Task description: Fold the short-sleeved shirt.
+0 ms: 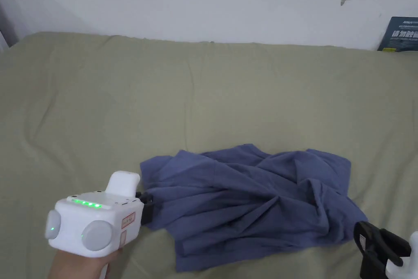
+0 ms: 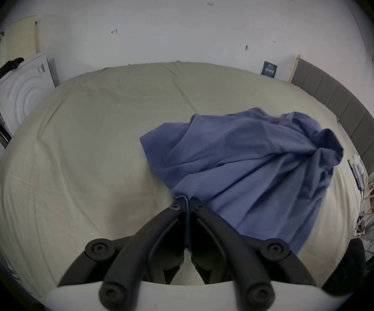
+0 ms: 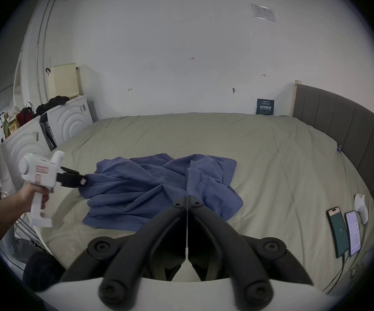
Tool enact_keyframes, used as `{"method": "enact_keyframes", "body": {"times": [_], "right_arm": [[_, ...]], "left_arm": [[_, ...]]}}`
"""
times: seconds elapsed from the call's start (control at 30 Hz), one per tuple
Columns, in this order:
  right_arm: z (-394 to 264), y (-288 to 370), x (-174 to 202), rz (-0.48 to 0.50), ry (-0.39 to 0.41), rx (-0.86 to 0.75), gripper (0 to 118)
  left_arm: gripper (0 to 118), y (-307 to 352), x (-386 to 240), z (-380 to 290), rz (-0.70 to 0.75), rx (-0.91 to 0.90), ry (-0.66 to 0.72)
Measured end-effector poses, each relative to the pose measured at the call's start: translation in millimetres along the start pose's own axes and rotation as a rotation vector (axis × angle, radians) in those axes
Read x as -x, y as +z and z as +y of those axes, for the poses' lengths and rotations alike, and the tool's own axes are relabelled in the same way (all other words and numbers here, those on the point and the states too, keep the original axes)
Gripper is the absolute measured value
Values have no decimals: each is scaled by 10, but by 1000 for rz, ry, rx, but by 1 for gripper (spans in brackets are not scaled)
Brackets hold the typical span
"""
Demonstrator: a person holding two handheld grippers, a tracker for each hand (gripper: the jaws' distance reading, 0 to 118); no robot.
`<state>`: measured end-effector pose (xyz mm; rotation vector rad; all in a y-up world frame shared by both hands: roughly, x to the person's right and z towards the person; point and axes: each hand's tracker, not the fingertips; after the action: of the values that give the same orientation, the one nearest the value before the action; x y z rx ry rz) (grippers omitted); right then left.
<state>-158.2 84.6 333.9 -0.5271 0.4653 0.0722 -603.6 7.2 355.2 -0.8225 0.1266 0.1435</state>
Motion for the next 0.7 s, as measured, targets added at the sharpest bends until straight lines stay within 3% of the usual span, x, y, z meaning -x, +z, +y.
{"method": "enact_keyframes", "body": {"times": [0.2, 0.23, 0.3, 0.33, 0.53, 0.7], "right_arm": [[379, -692, -436, -90, 46, 131, 4], [460, -851, -535, -87, 39, 137, 29], [650, -1276, -794, -22, -56, 201, 107], [708, -1552, -952, 1, -111, 264, 118], [997, -2601, -1320, -116, -189, 371, 118], [1040, -2925, -1161, -207, -192, 520, 118]], "left_arm": [[0, 331, -172, -3, -35, -55, 13], [0, 345, -191, -6, -36, -60, 12], [0, 361, -226, 23, -32, -61, 2], [0, 363, -242, 20, -32, -61, 2], [0, 259, -249, 46, -14, -37, -24], [0, 151, -220, 75, -11, -20, -10]]}}
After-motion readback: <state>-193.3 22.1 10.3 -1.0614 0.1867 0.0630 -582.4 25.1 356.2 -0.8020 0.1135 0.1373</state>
